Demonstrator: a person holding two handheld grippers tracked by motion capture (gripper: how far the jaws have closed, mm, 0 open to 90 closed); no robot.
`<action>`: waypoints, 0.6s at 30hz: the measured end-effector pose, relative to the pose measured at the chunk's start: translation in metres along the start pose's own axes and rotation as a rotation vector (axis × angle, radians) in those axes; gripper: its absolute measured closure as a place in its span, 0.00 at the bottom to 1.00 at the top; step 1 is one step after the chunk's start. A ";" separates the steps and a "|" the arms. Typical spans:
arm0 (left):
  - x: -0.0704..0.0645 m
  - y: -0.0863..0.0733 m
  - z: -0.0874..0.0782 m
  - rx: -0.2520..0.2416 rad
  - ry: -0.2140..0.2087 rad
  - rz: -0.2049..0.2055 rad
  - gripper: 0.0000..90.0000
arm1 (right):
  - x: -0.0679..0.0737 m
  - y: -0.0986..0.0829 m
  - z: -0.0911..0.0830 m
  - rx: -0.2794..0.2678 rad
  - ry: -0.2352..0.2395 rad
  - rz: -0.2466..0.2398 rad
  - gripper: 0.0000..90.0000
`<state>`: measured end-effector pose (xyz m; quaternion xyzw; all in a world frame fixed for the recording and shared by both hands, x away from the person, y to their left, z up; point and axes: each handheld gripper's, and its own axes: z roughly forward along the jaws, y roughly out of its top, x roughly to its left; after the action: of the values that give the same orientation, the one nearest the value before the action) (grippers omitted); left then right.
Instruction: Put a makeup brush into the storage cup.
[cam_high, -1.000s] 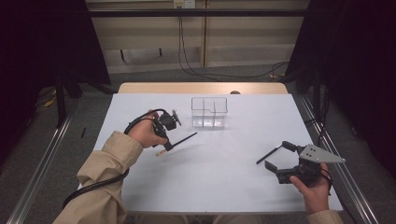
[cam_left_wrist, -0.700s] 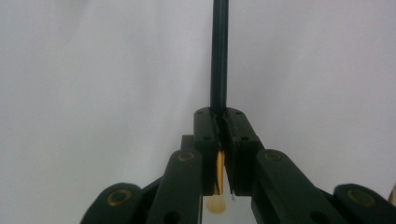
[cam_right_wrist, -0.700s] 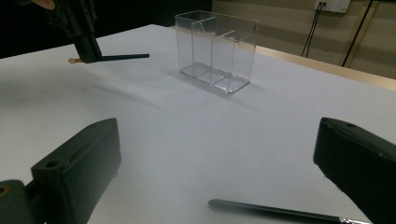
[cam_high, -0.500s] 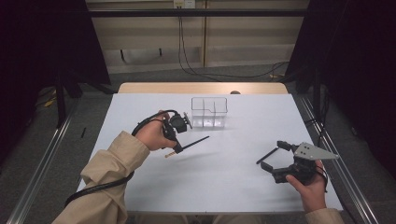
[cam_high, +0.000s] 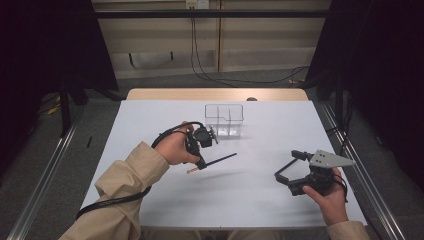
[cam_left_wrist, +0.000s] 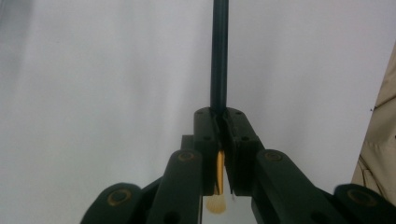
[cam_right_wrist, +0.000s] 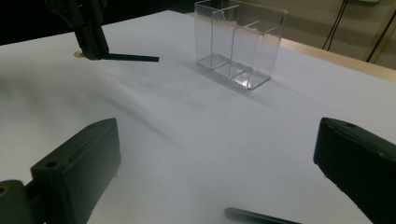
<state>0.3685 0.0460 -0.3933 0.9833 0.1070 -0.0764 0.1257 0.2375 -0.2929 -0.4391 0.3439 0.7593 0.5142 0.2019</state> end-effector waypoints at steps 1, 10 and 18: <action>-0.001 0.001 0.001 0.003 -0.003 0.008 0.94 | 0.000 0.000 0.000 0.000 0.000 0.000 0.00; -0.008 0.006 0.003 0.019 -0.011 0.027 0.94 | 0.002 0.009 0.014 0.083 0.075 -0.029 0.00; -0.012 0.008 0.006 0.034 -0.017 0.041 0.94 | 0.004 0.019 0.028 0.153 0.130 -0.063 0.00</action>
<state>0.3585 0.0344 -0.3956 0.9866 0.0845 -0.0842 0.1112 0.2593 -0.2675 -0.4326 0.3000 0.8182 0.4696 0.1415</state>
